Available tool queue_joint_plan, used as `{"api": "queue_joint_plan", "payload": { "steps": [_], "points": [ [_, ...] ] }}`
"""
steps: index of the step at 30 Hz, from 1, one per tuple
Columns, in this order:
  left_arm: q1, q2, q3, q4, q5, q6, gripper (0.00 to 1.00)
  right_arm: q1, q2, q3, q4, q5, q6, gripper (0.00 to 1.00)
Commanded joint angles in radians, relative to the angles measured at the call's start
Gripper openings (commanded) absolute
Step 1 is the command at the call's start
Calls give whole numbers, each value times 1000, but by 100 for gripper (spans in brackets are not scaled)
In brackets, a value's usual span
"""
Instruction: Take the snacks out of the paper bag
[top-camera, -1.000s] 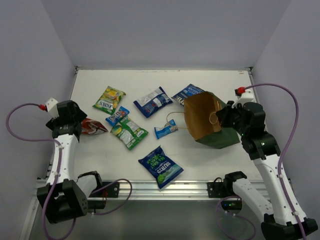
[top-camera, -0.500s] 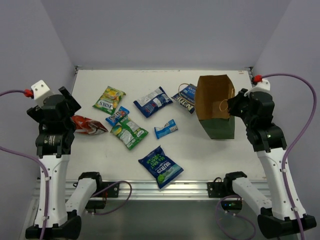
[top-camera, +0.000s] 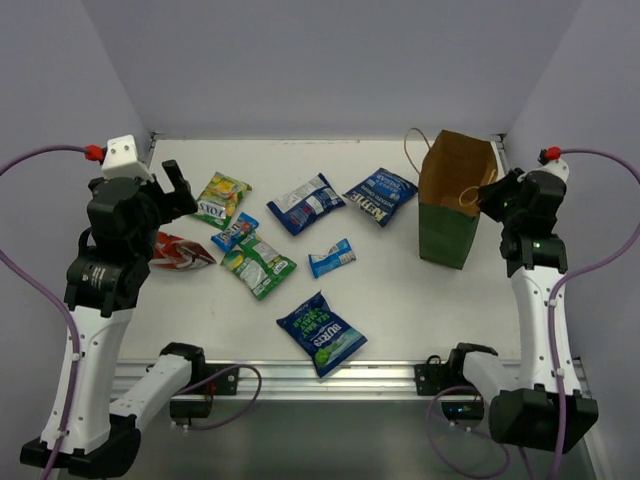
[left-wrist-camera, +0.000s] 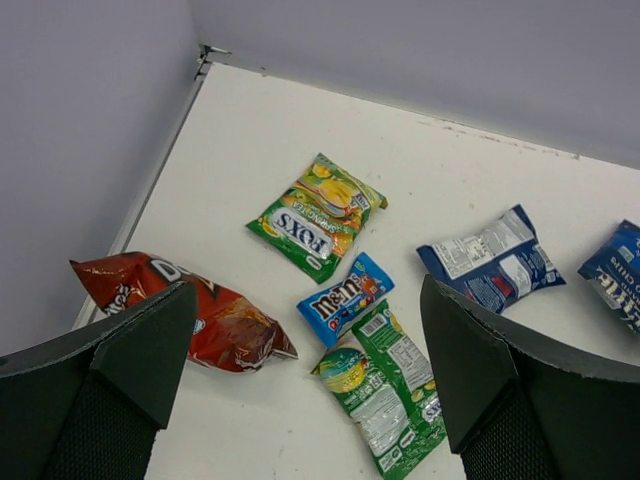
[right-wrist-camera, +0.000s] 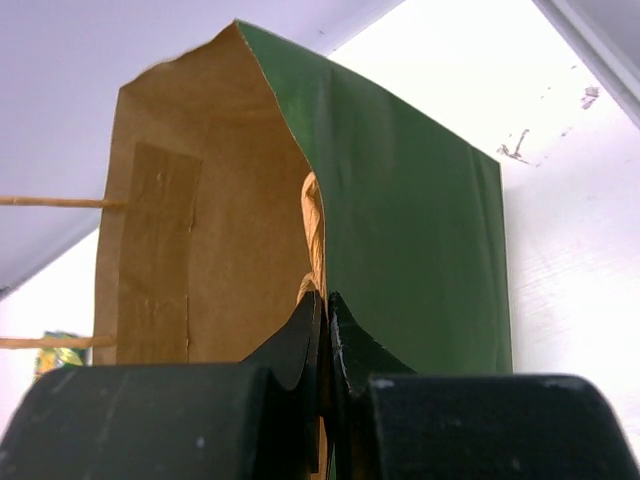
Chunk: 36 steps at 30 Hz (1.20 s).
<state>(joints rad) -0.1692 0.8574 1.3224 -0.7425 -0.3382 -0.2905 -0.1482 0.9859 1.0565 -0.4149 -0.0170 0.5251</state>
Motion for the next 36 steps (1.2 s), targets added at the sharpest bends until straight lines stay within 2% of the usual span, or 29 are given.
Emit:
{"api": "queue_joint_plan", "payload": {
  "steps": [1, 7, 12, 14, 17, 18, 23, 24, 27, 28, 29, 32, 36],
  "points": [
    [-32, 3, 35, -4, 30, 47, 100, -65, 17, -18, 140, -127, 72, 0],
    [-50, 3, 21, -1, 47, 45, 100, -140, 34, -168, 153, -233, 53, 0],
    [-52, 15, 41, 0, 62, 42, 100, -142, -19, -185, 101, -215, 33, 1],
    [-52, 20, 46, 0, 62, 42, 100, -143, -36, -162, 44, -184, 13, 5],
    [-52, 26, 49, 0, 64, 42, 100, -143, -65, -129, -18, -133, -23, 16],
    [-52, 28, 49, 0, 64, 42, 100, -142, -73, -121, -30, -111, -33, 25],
    [-52, 35, 51, 2, 64, 42, 100, -142, -93, -52, -73, -101, -80, 47],
    [-52, 35, 51, 2, 67, 42, 100, -143, -90, -20, -82, -104, -94, 57],
    [-52, 37, 54, 0, 76, 40, 100, -142, -85, 42, -120, -124, -111, 76],
    [-52, 37, 55, 0, 79, 40, 100, -142, -90, 54, -136, -135, -114, 92],
    [-52, 38, 60, -1, 79, 40, 100, -142, -99, 68, -142, -146, -114, 97],
    [-52, 42, 67, -1, 77, 45, 100, -140, -119, 131, -182, -164, -123, 99],
    [-52, 58, 157, -11, 64, 62, 100, -130, -174, 265, -232, -137, -166, 99]
  ]
}}
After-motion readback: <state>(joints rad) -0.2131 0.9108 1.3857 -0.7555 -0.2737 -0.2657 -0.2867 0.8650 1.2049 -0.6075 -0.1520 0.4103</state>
